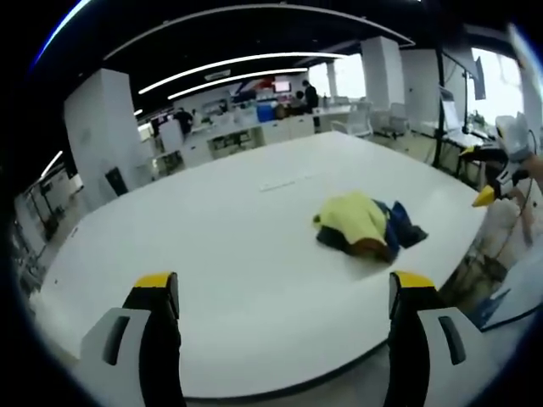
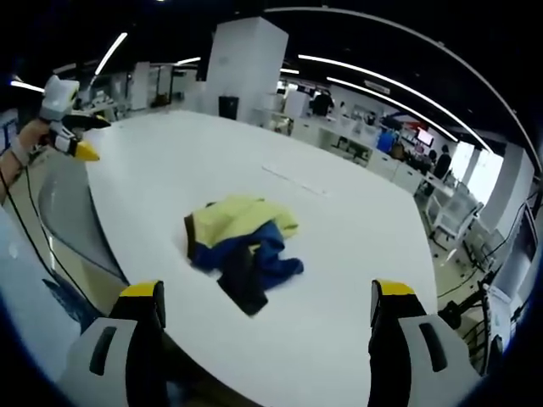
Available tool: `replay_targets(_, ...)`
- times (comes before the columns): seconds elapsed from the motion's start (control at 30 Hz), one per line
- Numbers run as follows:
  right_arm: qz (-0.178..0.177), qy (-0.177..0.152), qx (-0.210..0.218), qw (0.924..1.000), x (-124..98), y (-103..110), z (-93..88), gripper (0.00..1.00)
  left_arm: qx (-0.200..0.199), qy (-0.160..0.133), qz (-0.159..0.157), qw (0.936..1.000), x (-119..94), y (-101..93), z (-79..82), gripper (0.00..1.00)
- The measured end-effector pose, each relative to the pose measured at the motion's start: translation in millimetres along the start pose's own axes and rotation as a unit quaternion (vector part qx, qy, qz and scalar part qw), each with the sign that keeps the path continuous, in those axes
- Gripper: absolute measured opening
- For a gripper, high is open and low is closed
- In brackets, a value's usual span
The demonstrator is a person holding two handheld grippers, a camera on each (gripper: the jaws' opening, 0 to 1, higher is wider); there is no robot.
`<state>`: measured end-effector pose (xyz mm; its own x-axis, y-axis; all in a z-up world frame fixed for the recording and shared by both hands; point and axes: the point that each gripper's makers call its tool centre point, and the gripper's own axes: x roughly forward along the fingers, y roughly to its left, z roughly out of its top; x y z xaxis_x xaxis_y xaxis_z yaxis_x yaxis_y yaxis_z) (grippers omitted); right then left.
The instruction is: Fold the garment on the visible template until the final outline fits inside the template.
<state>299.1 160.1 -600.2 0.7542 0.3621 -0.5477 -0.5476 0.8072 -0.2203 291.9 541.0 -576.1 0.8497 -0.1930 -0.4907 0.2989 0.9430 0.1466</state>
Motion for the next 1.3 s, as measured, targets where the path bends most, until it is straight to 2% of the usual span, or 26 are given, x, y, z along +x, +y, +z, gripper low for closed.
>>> replay_targets(0.37,0.023,-0.016,-0.010,0.9996,20.6,15.3,9.1,1.00,-0.006,0.002,-0.001,1.0000,1.5,1.6,-3.5,0.99)
replay_targets(0.47,0.042,-0.008,-0.007,0.9990,25.6,22.8,6.7,0.94,-0.014,0.001,-0.004,0.9999,-0.8,0.8,-4.4,0.99)
replay_targets(0.7,0.060,-0.007,-0.008,0.9982,38.0,37.4,4.3,0.94,-0.021,0.002,0.003,0.9998,-6.3,3.0,-10.0,0.99)
replay_targets(0.97,0.075,-0.015,-0.024,0.9968,46.6,54.7,10.6,0.90,-0.026,0.005,0.002,0.9996,-11.3,1.5,-15.0,0.99)
replay_targets(1.3,0.104,-0.009,-0.024,0.9943,62.6,73.9,6.6,0.87,-0.029,0.004,0.008,0.9995,-14.5,6.1,-17.2,0.99)
